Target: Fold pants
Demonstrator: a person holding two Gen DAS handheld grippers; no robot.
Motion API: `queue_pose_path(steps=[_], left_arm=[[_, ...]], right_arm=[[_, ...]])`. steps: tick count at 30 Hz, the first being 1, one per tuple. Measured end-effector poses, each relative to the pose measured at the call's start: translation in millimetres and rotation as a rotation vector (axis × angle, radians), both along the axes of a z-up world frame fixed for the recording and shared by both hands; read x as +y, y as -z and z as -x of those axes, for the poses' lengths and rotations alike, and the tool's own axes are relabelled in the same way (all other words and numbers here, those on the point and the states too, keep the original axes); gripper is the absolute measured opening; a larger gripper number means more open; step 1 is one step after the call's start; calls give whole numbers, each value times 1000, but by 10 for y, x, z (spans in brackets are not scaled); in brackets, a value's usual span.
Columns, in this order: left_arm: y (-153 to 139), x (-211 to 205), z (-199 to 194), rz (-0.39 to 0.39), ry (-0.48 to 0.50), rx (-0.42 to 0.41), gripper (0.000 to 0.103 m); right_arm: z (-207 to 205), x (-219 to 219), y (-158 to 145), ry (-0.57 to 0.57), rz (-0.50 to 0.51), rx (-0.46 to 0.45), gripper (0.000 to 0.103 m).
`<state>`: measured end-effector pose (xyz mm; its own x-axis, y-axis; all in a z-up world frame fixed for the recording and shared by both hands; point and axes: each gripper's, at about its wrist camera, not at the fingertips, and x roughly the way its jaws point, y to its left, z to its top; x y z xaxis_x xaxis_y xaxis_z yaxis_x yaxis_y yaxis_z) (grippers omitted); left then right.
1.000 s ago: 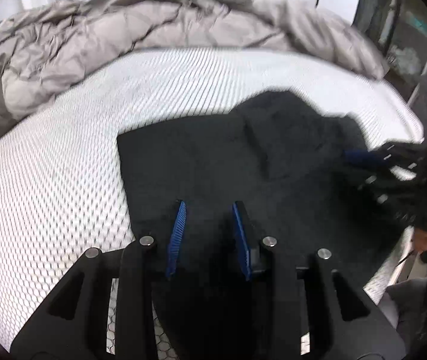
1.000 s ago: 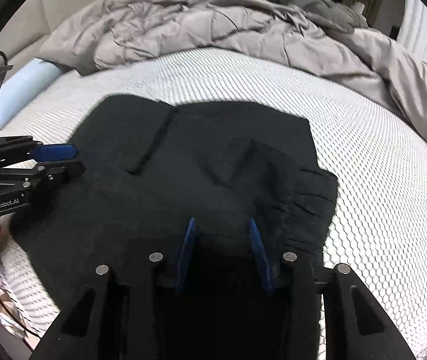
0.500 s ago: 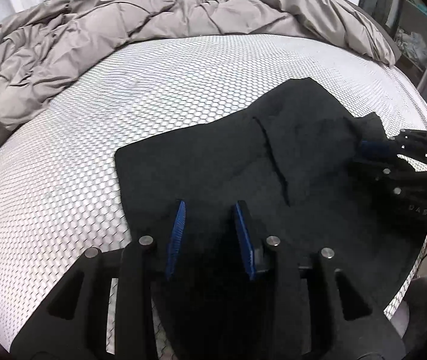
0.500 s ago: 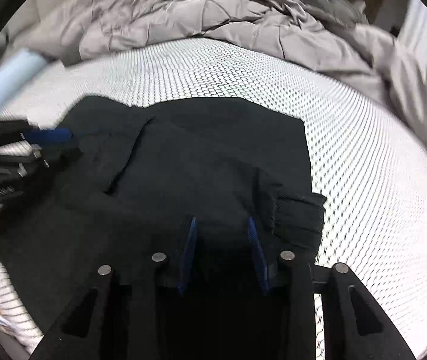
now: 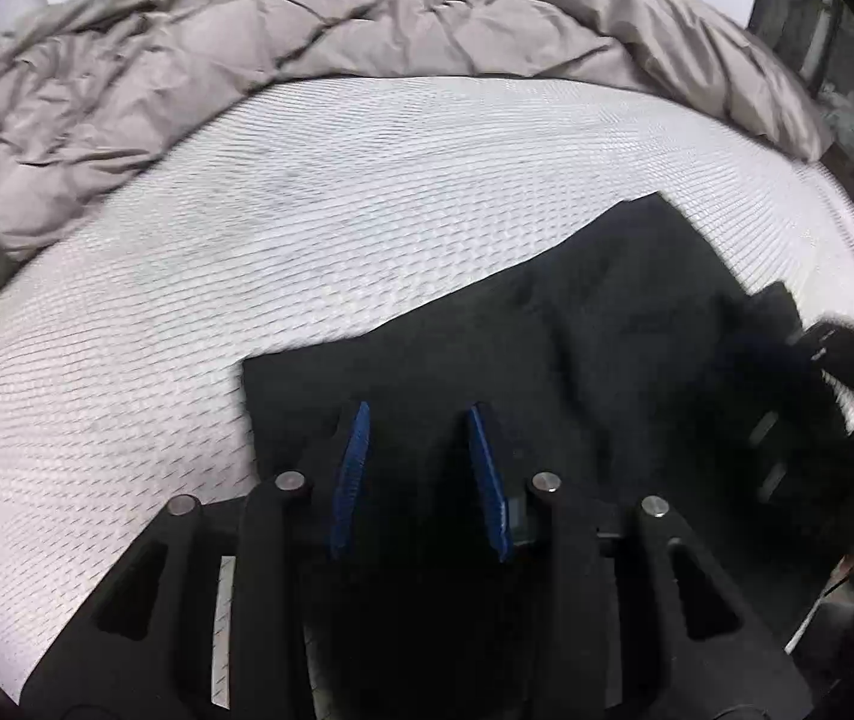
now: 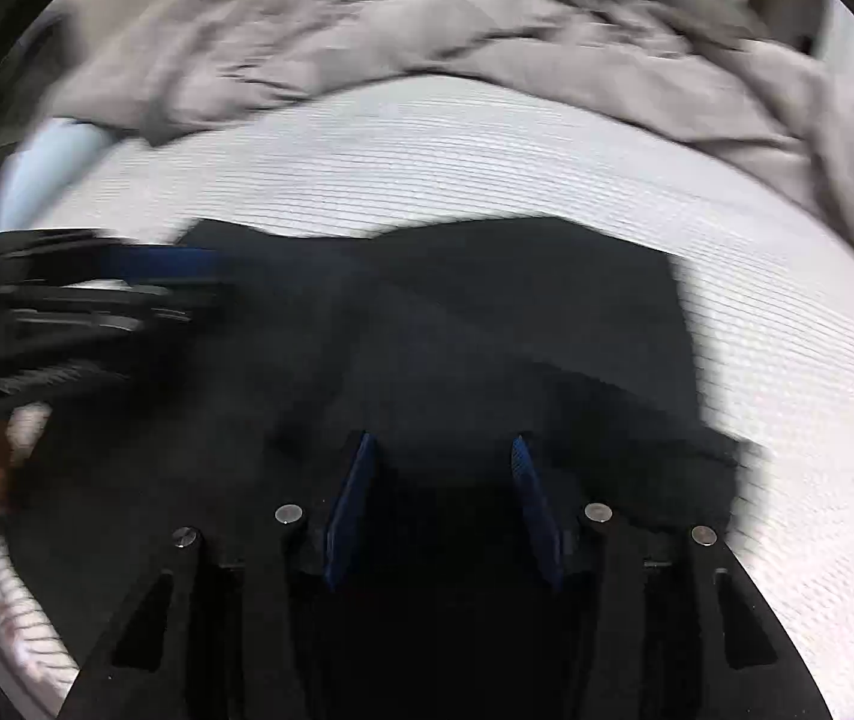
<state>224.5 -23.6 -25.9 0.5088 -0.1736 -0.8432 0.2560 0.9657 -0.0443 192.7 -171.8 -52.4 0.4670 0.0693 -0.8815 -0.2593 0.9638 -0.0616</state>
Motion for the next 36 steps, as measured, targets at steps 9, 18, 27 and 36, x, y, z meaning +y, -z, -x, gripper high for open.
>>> queue_pose_path(steps=[9, 18, 27, 36], left_arm=[[-184, -213, 1030, 66, 171, -89, 44], [-31, 95, 1335, 50, 15, -72, 46], [51, -258, 1537, 59, 131, -69, 50], [-23, 277, 1828, 69, 23, -105, 51]], right_arm=[[605, 67, -387, -133, -138, -93, 47], [835, -407, -265, -49, 9, -75, 44], [1065, 161, -230, -208, -173, -22, 48], [1139, -601, -243, -134, -32, -77, 46]])
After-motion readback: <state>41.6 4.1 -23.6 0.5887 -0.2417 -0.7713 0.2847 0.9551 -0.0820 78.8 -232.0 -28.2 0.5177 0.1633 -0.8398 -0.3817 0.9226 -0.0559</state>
